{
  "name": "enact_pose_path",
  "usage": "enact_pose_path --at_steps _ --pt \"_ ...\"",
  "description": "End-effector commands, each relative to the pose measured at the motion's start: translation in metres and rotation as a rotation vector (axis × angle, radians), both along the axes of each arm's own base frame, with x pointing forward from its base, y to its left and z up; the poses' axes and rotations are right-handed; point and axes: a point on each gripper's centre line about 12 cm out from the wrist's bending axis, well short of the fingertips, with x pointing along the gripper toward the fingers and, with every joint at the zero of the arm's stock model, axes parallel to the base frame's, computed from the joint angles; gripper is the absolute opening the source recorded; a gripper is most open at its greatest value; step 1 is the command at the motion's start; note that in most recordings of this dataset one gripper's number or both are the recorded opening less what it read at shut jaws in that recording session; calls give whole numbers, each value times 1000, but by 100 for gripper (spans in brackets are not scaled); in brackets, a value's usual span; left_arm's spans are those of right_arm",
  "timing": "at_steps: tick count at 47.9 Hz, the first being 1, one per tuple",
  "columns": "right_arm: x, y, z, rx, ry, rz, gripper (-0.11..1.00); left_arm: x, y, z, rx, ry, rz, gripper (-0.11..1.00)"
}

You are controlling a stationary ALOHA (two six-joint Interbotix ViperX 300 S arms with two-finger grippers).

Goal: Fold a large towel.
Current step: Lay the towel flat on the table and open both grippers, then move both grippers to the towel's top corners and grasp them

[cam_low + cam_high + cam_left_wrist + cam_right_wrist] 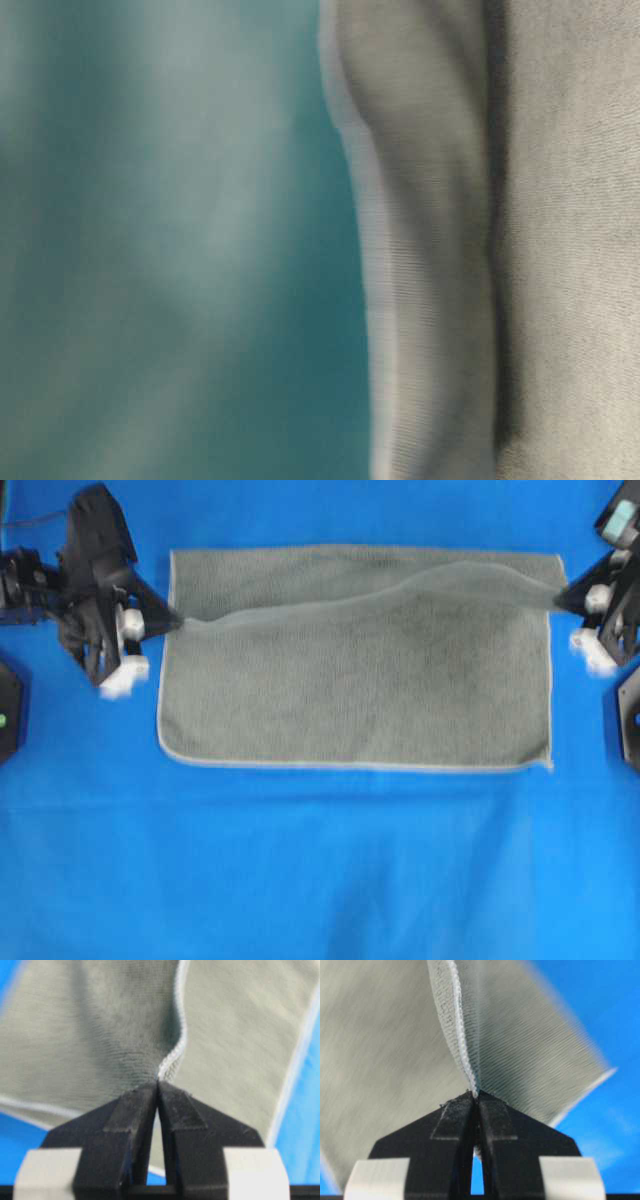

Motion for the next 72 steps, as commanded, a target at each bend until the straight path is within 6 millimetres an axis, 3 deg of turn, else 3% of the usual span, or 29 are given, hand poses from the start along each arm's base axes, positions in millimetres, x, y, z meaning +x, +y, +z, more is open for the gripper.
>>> enact_pose_path --at_steps 1,8,16,26,37,48,51,60,62,66,72 --pt "7 15 -8 45 -29 51 0 2 -19 -11 -13 -21 -56 2" --pt "14 38 -30 114 -21 111 0 1 -51 -36 -73 22 -123 2" --pt "18 59 -51 183 35 139 0 0 -71 -56 -123 97 -144 1" --pt "21 88 -60 245 81 184 1 -4 -79 -57 -132 103 -164 1" --pt "20 96 -64 267 80 181 2 -5 -83 -55 -130 65 -185 2" --pt "25 96 -68 246 91 190 61 -4 -83 -52 -131 59 -185 3" --pt "27 96 -63 243 83 195 66 -3 -83 -49 -131 52 -185 14" --pt "29 94 -32 201 2 235 62 -1 -82 -17 -106 -1 -209 70" --pt "29 90 -25 167 -21 239 63 0 -79 -8 -94 -21 -208 78" --pt "27 75 -17 72 -44 234 63 0 -61 7 -47 -72 -179 75" --pt "24 33 -17 -75 -26 126 63 1 -20 8 41 -75 -94 69"
